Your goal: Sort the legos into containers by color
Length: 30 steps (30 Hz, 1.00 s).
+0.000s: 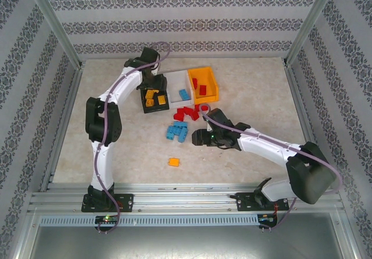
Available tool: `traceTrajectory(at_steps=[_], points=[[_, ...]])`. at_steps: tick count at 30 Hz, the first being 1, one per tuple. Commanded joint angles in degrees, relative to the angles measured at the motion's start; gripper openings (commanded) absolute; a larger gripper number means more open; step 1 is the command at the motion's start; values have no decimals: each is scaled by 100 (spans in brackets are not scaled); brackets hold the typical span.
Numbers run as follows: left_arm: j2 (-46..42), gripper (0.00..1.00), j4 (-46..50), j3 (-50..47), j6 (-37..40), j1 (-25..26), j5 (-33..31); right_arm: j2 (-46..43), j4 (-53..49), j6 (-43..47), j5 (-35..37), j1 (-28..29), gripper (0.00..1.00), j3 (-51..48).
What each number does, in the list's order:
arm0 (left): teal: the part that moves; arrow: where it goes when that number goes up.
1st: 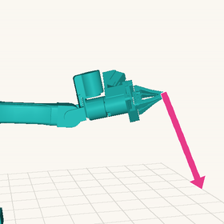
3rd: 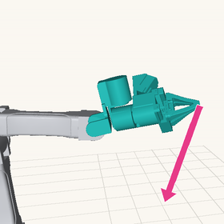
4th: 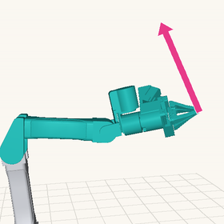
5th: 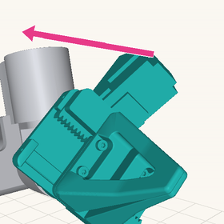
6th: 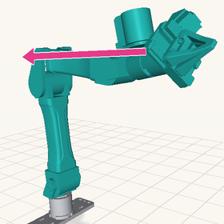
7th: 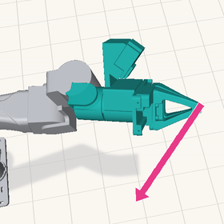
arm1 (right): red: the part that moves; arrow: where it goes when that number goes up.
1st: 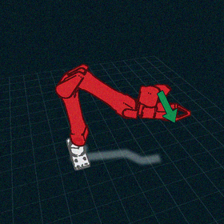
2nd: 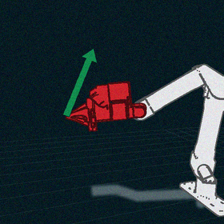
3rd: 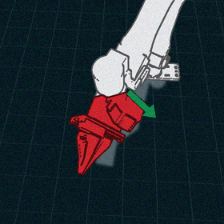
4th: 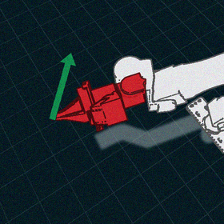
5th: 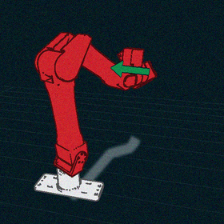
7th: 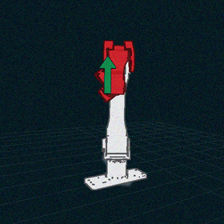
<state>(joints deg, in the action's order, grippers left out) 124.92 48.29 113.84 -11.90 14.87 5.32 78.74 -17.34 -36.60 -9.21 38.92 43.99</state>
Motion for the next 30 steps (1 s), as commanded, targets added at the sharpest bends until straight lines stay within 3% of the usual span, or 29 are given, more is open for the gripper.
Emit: traceTrajectory(at_steps=[1, 11, 19, 23, 30], points=[[154, 69, 174, 178, 109, -72, -55, -253, -117, -113, 207, 46, 66, -192], [401, 78, 107, 287, 20, -106, 14, -180, -224, -139, 231, 203, 66, -13], [-145, 82, 221, 88, -81, -120, 151, 561, -541, -1, 252, 919, 66, 645], [-1186, 85, -83, -953, -455, -104, 572, 1129, -744, 245, 209, 1478, 67, 1100], [-3631, 87, -1328, -3825, -1413, -76, 1672, 1730, -1047, 1457, 329, 2456, 69, 1547]])
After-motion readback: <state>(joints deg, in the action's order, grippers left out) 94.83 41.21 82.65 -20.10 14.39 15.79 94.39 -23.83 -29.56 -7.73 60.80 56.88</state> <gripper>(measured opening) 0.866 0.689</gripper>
